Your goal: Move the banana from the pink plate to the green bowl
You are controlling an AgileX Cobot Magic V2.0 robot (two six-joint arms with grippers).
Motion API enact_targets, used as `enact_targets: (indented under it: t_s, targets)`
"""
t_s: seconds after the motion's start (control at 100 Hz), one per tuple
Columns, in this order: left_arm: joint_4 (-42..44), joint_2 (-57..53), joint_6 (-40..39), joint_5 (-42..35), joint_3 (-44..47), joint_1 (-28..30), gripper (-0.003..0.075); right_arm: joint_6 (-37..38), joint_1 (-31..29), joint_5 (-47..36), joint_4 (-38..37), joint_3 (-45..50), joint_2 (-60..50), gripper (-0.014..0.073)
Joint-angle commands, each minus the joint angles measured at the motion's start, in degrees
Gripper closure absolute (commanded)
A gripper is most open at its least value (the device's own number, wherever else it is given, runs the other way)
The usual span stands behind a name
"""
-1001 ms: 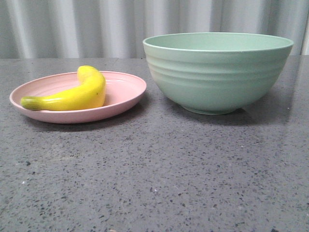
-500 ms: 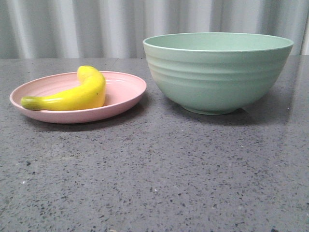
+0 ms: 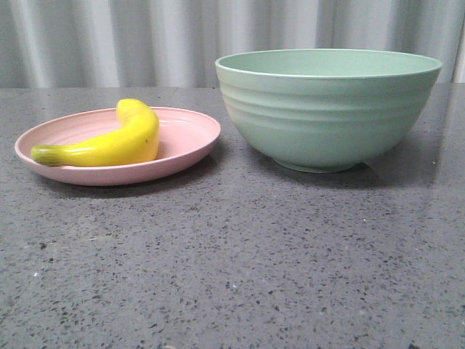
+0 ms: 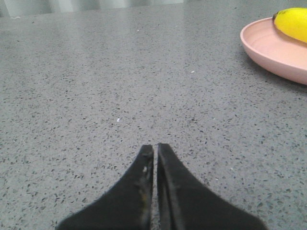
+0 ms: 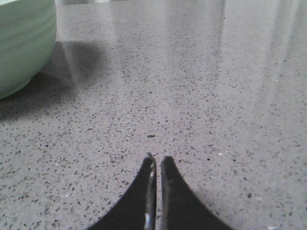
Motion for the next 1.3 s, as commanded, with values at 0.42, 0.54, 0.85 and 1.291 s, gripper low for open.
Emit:
enact_targets:
  t_s: [0.42, 0.54, 0.85, 1.291]
  targets:
    - [-0.4, -1.6, -0.1, -5.7, 0.5, 0.1, 0.0741, 0.1, -0.3, -10.5, -0.4, 1.3, -1.1, 0.0655]
    - [-3.9, -1.6, -0.2, -12.0, 0.5, 0.1, 0.0741, 0.1, -0.3, -13.9, -0.3, 1.3, -1.1, 0.0655]
    - [-8.2, -1.6, -0.2, -21.5, 0.5, 0.3, 0.0741, 0.1, -0.3, -21.6, -0.3, 1.3, -1.1, 0.0655]
    - [-8.3, -1.6, -0.2, -22.1, 0.5, 0.3, 0.0741, 0.1, -0.3, -22.1, -0.3, 1.3, -1.1, 0.0655]
